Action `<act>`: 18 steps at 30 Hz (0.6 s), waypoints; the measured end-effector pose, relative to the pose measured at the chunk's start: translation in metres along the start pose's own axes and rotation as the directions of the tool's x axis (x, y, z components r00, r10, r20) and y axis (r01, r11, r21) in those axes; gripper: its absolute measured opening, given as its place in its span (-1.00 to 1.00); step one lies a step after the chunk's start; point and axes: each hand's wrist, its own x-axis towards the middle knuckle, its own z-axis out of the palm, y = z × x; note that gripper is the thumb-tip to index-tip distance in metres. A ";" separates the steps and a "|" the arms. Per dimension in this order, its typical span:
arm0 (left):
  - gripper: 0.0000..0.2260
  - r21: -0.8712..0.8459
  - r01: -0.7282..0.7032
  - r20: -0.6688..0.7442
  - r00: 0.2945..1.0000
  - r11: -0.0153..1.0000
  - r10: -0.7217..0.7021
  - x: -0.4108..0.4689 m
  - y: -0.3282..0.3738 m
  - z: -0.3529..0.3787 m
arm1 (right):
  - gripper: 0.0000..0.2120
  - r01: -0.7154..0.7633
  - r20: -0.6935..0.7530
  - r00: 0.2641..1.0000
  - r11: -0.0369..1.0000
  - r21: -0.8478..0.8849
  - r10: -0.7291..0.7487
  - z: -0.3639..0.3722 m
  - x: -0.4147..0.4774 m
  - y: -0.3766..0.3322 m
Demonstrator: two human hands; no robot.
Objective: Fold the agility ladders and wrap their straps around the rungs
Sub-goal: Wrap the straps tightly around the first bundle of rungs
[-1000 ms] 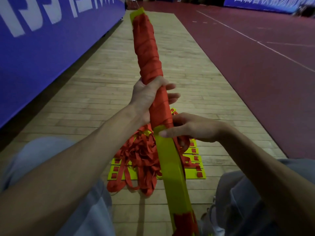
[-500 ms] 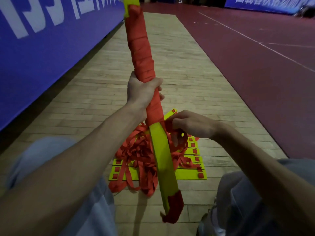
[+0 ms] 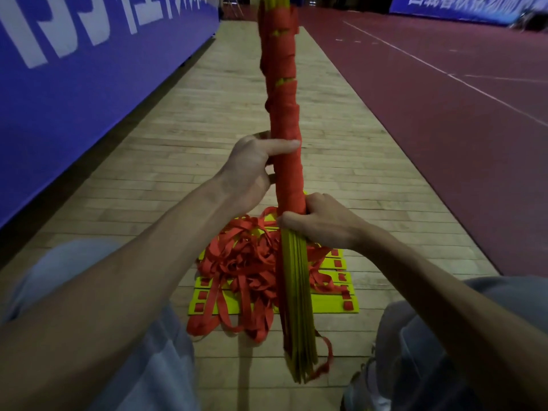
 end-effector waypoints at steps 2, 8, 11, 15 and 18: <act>-0.93 0.010 -0.005 0.022 1.000 1.000 0.005 0.001 0.000 -0.002 | -0.66 0.014 0.018 1.000 0.999 0.034 -0.014 0.000 -0.002 -0.006; -0.80 -0.221 0.037 0.029 0.999 0.975 -0.031 -0.001 -0.004 0.002 | -0.71 0.061 0.144 0.987 0.993 0.102 -0.076 -0.003 -0.006 -0.018; -0.88 -0.187 0.113 -0.036 0.992 0.976 -0.121 0.000 -0.002 0.002 | -0.66 0.046 0.225 0.969 0.969 0.242 -0.102 -0.003 -0.006 -0.016; -0.88 -0.096 0.111 -0.188 0.974 0.989 -0.128 0.005 0.002 -0.005 | -0.66 0.042 0.354 0.924 0.959 0.280 -0.144 -0.011 -0.007 -0.012; -0.77 -0.018 0.046 -0.313 0.948 0.999 -0.050 0.008 -0.003 -0.008 | -0.67 0.173 0.300 0.941 0.984 -0.031 -0.156 -0.004 -0.002 -0.005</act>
